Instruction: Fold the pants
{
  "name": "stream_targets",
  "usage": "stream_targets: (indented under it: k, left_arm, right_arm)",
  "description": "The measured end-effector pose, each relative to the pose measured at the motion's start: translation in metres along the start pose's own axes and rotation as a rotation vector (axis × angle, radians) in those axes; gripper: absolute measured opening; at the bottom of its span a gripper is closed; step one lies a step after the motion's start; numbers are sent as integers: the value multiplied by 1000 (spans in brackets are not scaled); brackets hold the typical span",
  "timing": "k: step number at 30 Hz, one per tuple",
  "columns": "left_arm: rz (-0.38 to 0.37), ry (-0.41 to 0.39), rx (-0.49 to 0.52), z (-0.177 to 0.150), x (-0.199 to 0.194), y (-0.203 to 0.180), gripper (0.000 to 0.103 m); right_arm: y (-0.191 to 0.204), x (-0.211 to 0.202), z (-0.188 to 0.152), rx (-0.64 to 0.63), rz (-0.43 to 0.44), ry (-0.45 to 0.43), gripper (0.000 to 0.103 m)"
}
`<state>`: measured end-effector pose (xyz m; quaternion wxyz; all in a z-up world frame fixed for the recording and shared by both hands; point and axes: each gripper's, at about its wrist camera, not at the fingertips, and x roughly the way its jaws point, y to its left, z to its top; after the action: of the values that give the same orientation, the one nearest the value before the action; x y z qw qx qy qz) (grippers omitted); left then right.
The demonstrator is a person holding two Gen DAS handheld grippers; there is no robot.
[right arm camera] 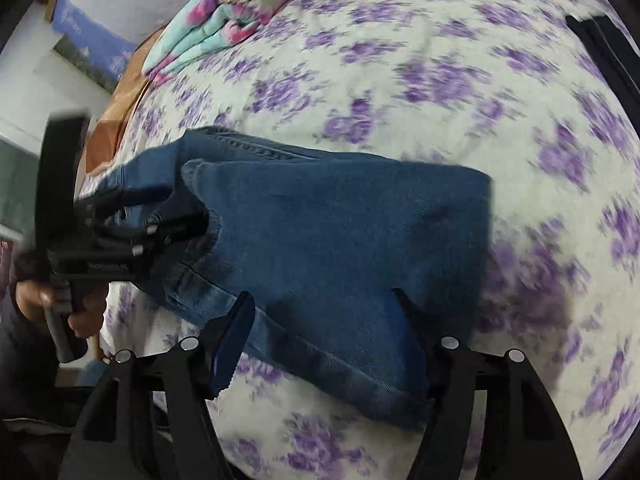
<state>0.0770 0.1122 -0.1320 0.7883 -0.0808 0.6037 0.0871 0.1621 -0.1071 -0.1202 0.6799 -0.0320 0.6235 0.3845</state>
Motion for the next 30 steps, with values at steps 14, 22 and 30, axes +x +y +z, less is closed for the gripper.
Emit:
stream_targets:
  k: [14, 22, 30]
  left_arm:
    - [-25, -37, -173, -44, -30, 59, 98]
    - [-42, -226, -356, -85, -98, 133, 98]
    - [47, -154, -622, -142, -84, 205, 98]
  right_arm:
    - [38, 13, -6, -62, -70, 112, 82]
    - [87, 0, 16, -142, -9, 3, 88]
    - [245, 87, 21, -633, 42, 114, 89]
